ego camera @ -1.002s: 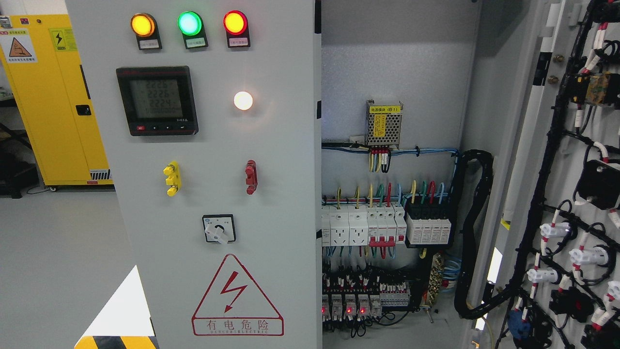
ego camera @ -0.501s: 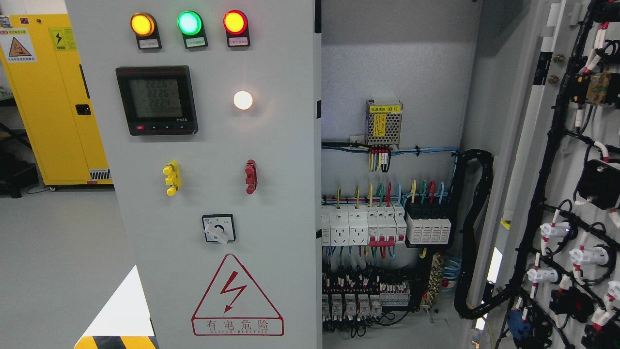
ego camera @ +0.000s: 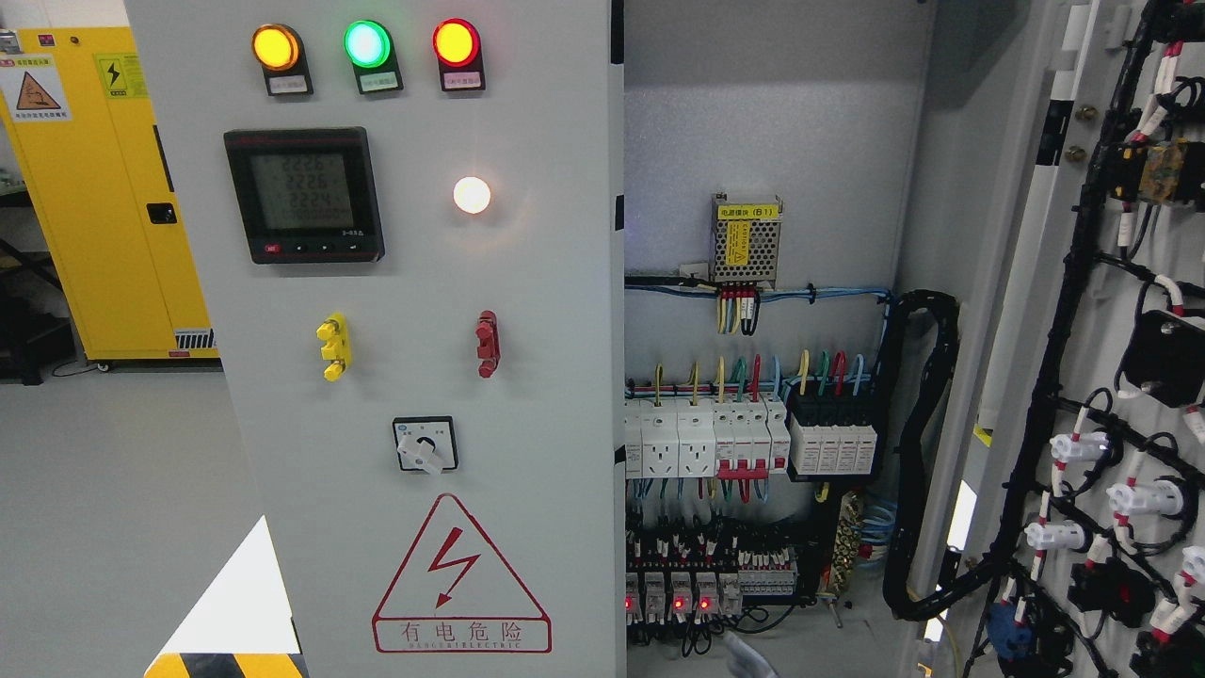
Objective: Open door with both hands
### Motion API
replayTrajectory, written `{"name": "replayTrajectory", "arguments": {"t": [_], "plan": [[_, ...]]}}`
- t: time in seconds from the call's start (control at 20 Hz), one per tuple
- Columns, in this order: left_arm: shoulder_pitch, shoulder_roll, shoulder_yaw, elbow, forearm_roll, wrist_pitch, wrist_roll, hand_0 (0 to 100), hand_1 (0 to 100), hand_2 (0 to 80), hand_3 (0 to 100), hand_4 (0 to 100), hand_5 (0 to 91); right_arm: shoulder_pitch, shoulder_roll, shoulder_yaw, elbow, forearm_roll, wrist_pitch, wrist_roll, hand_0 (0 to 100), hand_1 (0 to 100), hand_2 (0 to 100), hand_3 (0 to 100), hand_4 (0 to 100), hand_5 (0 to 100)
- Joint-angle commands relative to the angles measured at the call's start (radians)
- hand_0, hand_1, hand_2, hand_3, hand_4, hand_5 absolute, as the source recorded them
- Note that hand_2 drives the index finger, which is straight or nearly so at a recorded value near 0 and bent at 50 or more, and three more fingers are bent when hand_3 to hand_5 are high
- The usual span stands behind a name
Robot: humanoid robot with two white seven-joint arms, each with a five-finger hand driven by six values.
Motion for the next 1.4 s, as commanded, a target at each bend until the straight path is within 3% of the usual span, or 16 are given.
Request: {"name": "replayTrajectory", "arguments": {"t": [0.0, 0.2, 1.0, 1.35], "plan": [[0.001, -0.02, 0.0, 0.021, 0.0, 0.0, 0.003, 0, 0, 0.0, 0, 0, 0.0, -0.192, 0.093, -0.041, 0.014, 0.004, 0.033, 0.0, 24, 0, 0, 0, 0, 0], [0.001, -0.024, 0.0, 0.019, 0.0, 0.0, 0.003, 0, 0, 0.0, 0, 0, 0.0, -0.294, 0.093, -0.078, 0.092, 0.003, 0.082, 0.001, 24, 0, 0, 0, 0, 0], [0.001, -0.026, 0.0, 0.019, 0.0, 0.0, 0.003, 0, 0, 0.0, 0, 0, 0.0, -0.571, 0.104, -0.07, 0.328, -0.008, 0.229, 0.01, 24, 0, 0, 0, 0, 0], [0.001, -0.026, 0.0, 0.018, -0.002, 0.0, 0.003, 0, 0, 0.0, 0, 0, 0.0, -0.678, 0.104, -0.073, 0.436, -0.008, 0.232, 0.01, 24, 0, 0, 0, 0, 0]]}}
